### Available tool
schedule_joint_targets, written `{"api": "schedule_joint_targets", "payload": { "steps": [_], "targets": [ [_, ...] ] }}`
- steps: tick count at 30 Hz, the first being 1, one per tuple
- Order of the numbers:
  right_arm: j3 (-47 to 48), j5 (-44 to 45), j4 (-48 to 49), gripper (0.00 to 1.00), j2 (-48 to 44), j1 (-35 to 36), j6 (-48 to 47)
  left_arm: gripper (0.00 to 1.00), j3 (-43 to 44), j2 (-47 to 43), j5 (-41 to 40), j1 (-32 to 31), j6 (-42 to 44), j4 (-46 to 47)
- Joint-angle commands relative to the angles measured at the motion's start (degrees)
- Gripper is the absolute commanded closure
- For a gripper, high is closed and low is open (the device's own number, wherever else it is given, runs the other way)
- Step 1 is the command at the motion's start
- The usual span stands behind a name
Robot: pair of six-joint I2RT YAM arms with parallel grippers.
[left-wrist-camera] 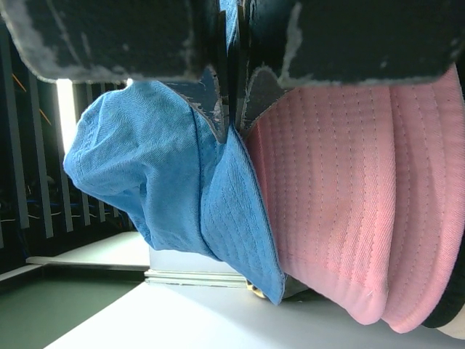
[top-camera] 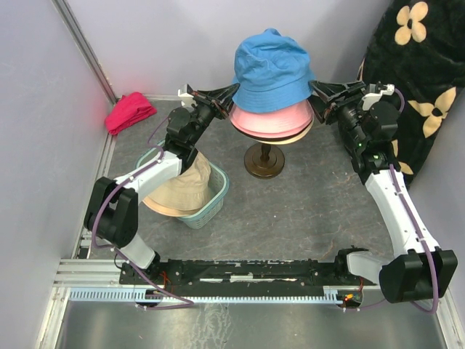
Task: Stack the hats
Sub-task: Stack the hat on the hat.
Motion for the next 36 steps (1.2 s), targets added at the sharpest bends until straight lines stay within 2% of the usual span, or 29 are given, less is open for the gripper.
{"api": "schedule_joint_targets", "payload": {
  "steps": [1,10,14,15,16,19,20,30,36],
  "targets": [
    [3.7,0.3,0.9,0.40,-2.0,0.4,0.4,0.95,1.5,0.4,0.9,-1.1,3.7,-1.8],
    [4.5,1.0,1.2,0.41,-2.3,1.1,1.1,0.96,0.9,-0.1,0.8,-1.5,4.1,-2.2],
    [4.4,1.2,2.8,0.46,-1.7,1.9,2.6,0.96,0.8,-0.1,0.6,-1.9,4.3,-2.3],
    [4.2,1.4,3.4,0.56,-1.6,2.3,3.1,0.96,0.9,-0.2,0.5,-2.0,4.4,-2.3],
    [4.1,1.6,3.4,0.59,-1.7,2.3,3.1,0.96,0.9,-0.1,0.5,-1.9,4.4,-2.3],
    [3.0,2.8,2.6,0.89,-2.7,2.4,2.8,0.96,0.9,-0.2,0.2,-2.0,4.3,-2.4],
    [2.9,2.9,2.2,0.97,-2.9,2.3,2.5,0.96,0.9,-0.1,0.2,-2.0,4.3,-2.4],
    [-2.7,2.0,1.5,0.98,-4.9,1.8,1.5,0.95,1.1,0.8,-0.8,-1.9,3.3,-2.2],
    [-6.5,1.3,3.7,0.99,-2.9,1.3,2.5,0.95,1.0,1.5,-1.4,-1.9,2.0,-1.5]
  ]
}}
